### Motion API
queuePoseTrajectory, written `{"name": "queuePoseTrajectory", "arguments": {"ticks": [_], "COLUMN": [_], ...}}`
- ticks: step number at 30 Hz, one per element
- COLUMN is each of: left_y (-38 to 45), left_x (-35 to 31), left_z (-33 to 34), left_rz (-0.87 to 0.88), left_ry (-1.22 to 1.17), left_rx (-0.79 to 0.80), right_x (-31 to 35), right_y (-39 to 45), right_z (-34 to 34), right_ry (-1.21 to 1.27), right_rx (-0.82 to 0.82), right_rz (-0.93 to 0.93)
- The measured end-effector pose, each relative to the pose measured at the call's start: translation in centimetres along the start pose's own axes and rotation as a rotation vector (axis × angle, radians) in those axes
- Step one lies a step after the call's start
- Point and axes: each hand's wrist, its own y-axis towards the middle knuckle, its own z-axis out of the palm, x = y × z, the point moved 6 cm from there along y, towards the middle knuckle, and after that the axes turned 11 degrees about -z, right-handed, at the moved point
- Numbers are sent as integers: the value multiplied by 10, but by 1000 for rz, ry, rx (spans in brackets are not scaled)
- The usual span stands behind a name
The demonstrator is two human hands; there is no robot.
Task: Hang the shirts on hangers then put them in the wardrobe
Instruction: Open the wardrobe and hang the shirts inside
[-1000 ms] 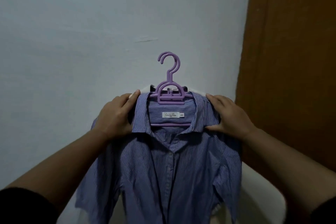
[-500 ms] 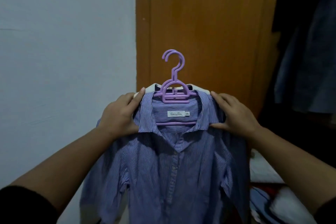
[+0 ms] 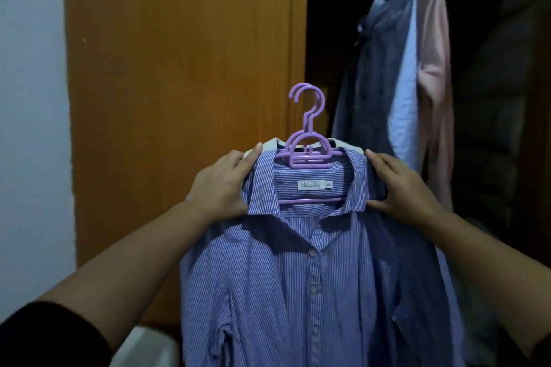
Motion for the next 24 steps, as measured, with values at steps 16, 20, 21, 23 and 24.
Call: {"name": "queuePoseTrajectory", "arguments": {"ticks": [16,20,21,23,24], "left_y": [131,144,146,150,150], "left_x": [-13,-7,-6,-5,-5], "left_z": [41,41,40,36,35], "left_rz": [-123,-148,-145,-140,-137], "left_ry": [-46,-16,-16,-15,-11], "left_rx": [135,166,170,183,192], "right_x": [-105,-108,-112,-121,-125], "right_y": [74,78,77,75,73], "right_z": [19,27,29,31,30], "right_ry": [-201,-167,-144,-110,-98], "right_rx": [-128,-144,-140,-134,-138], "right_rz": [52,67,88,127,140]}}
